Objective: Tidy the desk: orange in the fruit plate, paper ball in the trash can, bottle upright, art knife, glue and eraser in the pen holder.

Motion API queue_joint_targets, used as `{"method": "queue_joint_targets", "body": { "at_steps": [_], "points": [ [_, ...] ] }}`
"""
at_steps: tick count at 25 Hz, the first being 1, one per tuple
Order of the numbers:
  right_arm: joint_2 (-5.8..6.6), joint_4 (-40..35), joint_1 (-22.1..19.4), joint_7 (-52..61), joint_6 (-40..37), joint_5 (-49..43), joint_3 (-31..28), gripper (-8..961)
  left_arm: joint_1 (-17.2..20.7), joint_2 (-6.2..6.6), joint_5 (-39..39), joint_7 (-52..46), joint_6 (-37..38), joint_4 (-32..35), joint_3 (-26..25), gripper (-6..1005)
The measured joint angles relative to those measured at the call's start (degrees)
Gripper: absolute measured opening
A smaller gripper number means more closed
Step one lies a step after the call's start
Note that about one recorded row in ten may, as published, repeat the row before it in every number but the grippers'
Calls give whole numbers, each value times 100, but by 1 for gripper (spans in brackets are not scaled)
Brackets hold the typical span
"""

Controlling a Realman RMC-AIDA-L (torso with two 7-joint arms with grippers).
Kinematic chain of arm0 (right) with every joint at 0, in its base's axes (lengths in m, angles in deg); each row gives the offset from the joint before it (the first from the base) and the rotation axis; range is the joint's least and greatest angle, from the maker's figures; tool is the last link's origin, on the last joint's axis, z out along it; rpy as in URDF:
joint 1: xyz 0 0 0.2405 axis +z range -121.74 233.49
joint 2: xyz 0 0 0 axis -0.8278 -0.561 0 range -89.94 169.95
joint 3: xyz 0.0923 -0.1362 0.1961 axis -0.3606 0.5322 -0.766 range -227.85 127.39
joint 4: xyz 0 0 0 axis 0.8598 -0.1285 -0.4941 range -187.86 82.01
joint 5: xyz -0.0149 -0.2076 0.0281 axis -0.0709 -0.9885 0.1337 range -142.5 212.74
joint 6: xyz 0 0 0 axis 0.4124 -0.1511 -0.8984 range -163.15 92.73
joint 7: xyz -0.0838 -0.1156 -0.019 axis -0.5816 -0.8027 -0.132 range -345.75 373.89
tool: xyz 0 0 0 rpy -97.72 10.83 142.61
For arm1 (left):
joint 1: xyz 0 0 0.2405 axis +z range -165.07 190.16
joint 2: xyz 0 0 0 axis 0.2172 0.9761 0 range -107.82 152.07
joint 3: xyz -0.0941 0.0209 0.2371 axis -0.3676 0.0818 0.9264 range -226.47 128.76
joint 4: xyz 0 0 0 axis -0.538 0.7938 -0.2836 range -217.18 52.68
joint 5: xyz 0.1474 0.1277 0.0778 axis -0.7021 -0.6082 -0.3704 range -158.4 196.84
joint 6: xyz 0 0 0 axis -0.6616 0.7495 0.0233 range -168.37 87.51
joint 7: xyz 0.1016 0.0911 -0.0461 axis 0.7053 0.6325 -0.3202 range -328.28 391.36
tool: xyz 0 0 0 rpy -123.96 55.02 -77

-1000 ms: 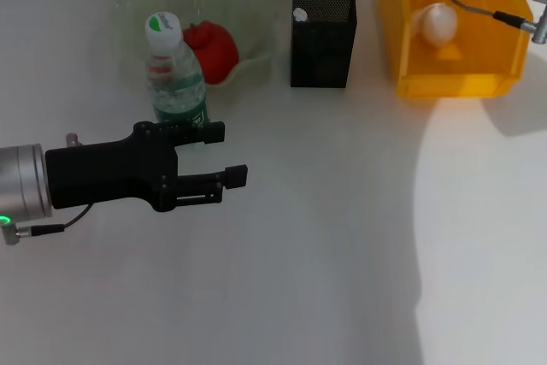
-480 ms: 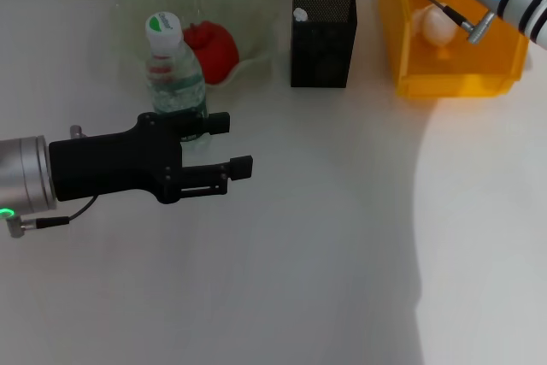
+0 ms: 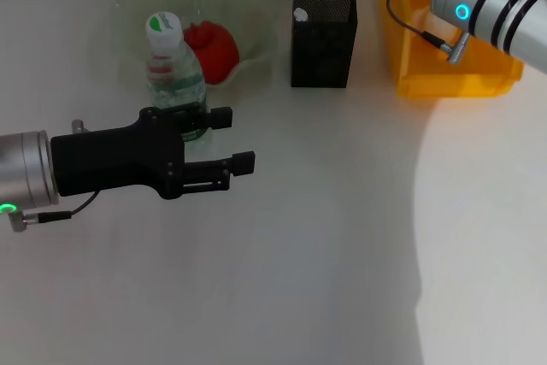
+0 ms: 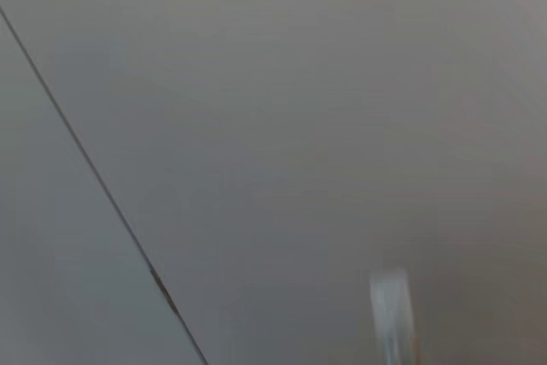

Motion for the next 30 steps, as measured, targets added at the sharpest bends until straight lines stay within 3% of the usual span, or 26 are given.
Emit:
{"method": "queue_joint_targets", "body": {
  "at_steps": [5,9,13,15,16,17,19,20,23,24,30],
  "points": [
    [10,-63,-59,14,-54,-28,33,209,-15,-2,1,2,1,0,1,779],
    [13,-350,-275,-2,-293,-62,40,391,-13,-2,1,2,3,0,-4,779],
    [41,-1404,-1052,276,-1013,-509,3,569,7,4,1,-18,30,1,-36,779],
    [169,-2399,-1889,925,-2044,-1331,-142,657,35,30,5,-52,119,40,-48,779],
    [169,-2399,-1889,925,-2044,-1331,-142,674,35,30,5,-52,119,40,-48,779],
    [237,-2634,-2127,1109,-2589,-1712,-271,690,41,51,-3,-59,173,52,-50,779],
    [394,-2838,-2436,1283,-4054,-2636,-856,723,36,114,-30,-63,347,75,-38,779],
    [458,-2810,-2567,1220,-5577,-3739,-1597,740,2,197,-69,-69,600,98,-9,779],
    [412,-2604,-2685,833,-7131,-4959,-2434,789,-109,285,-185,-139,921,114,3,779],
    [329,-2421,-2820,489,-7658,-5316,-2679,806,-158,304,-290,-202,976,127,-1,779],
    [212,-2081,-3018,-67,-7666,-5343,-2747,806,-211,311,-470,-355,1027,152,-1,779]
  ]
}}
